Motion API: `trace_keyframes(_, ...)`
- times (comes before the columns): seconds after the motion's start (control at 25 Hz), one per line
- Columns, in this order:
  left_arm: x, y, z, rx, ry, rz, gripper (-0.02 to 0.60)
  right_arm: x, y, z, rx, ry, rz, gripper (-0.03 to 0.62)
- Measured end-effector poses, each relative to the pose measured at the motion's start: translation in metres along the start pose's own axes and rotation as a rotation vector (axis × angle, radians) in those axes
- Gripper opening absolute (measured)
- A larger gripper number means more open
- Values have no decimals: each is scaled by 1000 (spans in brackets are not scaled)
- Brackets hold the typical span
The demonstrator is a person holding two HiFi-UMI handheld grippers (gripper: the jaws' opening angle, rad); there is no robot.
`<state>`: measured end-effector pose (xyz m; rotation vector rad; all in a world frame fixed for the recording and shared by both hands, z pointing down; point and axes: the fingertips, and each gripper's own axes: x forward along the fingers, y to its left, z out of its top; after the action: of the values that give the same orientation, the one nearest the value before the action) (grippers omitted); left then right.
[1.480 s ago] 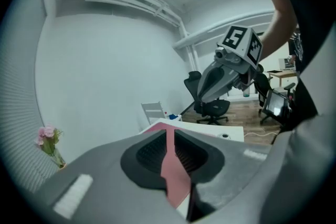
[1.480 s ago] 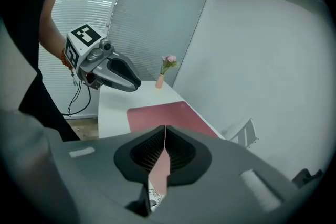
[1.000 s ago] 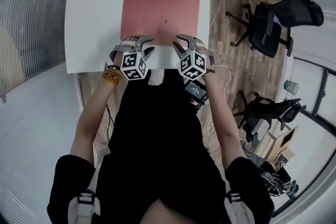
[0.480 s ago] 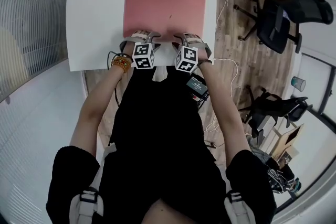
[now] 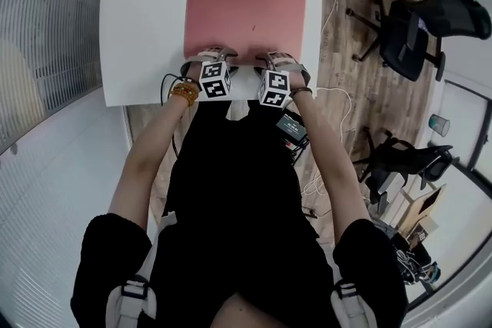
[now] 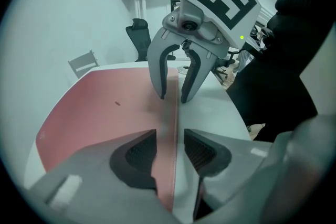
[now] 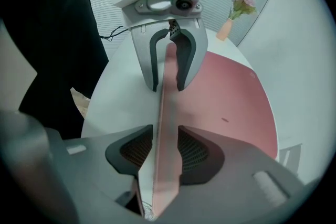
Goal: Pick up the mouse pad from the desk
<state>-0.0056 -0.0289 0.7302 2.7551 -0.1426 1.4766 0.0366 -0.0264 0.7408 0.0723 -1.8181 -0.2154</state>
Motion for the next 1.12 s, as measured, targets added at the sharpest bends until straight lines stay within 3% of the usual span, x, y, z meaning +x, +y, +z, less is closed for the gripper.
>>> trace_keyframes(0.32,0,7,0,-20,-6,-53,127,1,1,0,17,-13,118,130)
trace_keyframes(0.56,-2,7,0,-82,-17,-85,120,-2,-1,2,4,-17,126,115)
trace_keyframes(0.68,-3,1,4,-82,-5,-123,80,-2,-1,1,-2,-22,120,109)
trace_keyframes(0.76,-2,-7,9,-66,-7,-140,92,-1,1,1,-22,-21,114,98)
trace_keyframes(0.84,2,-15,15,-57,-19,-148,157,-2,0,2,-40,-23,94,84)
trace_keyframes(1.0,8,-21,23,-43,-35,-98,166,-10,-1,6,-15,-54,85,87)
trace_keyframes(1.12,11,-15,27,-79,-54,-49,166,-16,-10,8,-47,-64,28,30)
